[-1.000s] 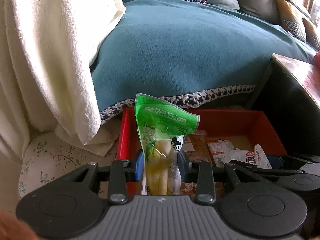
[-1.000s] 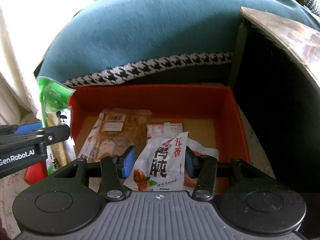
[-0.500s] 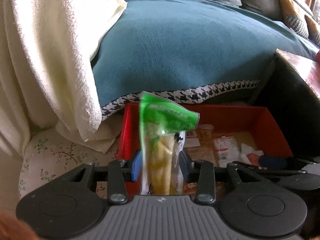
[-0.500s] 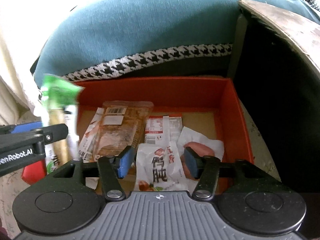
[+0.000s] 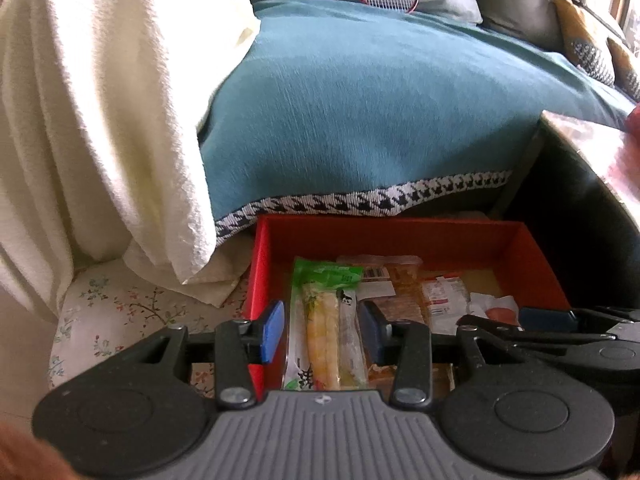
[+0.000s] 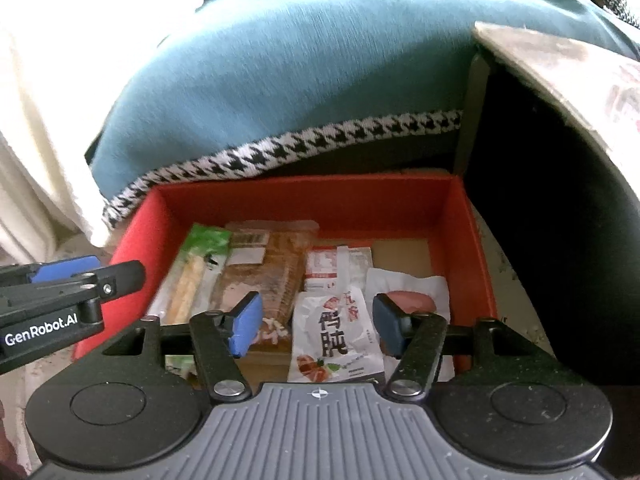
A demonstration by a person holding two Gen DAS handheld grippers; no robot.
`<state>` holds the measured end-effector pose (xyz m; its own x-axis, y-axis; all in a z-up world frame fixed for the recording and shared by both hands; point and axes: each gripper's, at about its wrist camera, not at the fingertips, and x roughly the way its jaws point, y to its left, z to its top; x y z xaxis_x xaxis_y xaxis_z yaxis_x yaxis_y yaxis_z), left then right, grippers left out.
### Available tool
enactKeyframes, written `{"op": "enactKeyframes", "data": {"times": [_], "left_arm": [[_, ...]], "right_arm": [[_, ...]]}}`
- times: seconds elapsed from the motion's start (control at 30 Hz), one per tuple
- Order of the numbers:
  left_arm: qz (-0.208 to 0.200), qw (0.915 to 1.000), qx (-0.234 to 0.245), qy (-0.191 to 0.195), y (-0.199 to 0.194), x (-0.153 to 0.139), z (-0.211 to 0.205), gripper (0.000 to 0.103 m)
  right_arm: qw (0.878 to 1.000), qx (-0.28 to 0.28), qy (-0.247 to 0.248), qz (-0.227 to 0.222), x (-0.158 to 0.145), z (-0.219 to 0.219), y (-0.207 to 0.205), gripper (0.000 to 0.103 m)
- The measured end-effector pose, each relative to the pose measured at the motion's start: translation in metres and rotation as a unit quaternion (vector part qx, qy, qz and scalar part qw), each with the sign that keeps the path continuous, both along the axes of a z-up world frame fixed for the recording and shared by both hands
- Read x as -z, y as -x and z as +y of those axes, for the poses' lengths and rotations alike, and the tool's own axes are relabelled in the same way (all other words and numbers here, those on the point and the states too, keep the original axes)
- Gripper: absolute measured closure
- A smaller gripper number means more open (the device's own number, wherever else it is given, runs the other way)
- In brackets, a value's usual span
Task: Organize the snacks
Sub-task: 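Lower both snacks into the red box and open both tools, then move left tool to red Trolli bag while right tool approaches orange meat snack pack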
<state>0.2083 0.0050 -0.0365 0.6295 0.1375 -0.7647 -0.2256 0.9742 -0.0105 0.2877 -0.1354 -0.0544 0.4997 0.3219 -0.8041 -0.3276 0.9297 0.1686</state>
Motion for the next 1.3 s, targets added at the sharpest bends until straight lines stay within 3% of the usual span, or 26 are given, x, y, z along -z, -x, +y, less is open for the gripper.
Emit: {"op": "enactKeyframes", "data": {"times": [0.27,0.33,0.67,1.13,1.3], "left_arm": [[-0.018,0.9998,0.004,-0.012,0.019,-0.016,-0.007,0.063],[-0.02,0.9997,0.005,-0.014,0.025,-0.018,-0.008,0.063],[-0.027,0.9996,0.004,-0.001,0.056,-0.027,-0.008,0.062],[-0.021,0.9996,0.02,0.007,0.082,-0.025,-0.017,0.061],[0.002,0.9993,0.03,0.02,0.092,-0.014,-0.023,0.061]], "right_arm": [[1.0,-0.005,-0.007,-0.008,-0.016,-0.001,0.015,0.033],[1.0,-0.005,-0.01,-0.012,-0.021,-0.002,0.02,0.028],[1.0,-0.015,-0.008,-0.027,-0.038,-0.006,0.056,0.027],[1.0,-0.012,-0.001,-0.015,-0.032,-0.015,0.089,0.025],[1.0,-0.005,0.006,-0.007,-0.026,-0.028,0.096,0.023]]}}
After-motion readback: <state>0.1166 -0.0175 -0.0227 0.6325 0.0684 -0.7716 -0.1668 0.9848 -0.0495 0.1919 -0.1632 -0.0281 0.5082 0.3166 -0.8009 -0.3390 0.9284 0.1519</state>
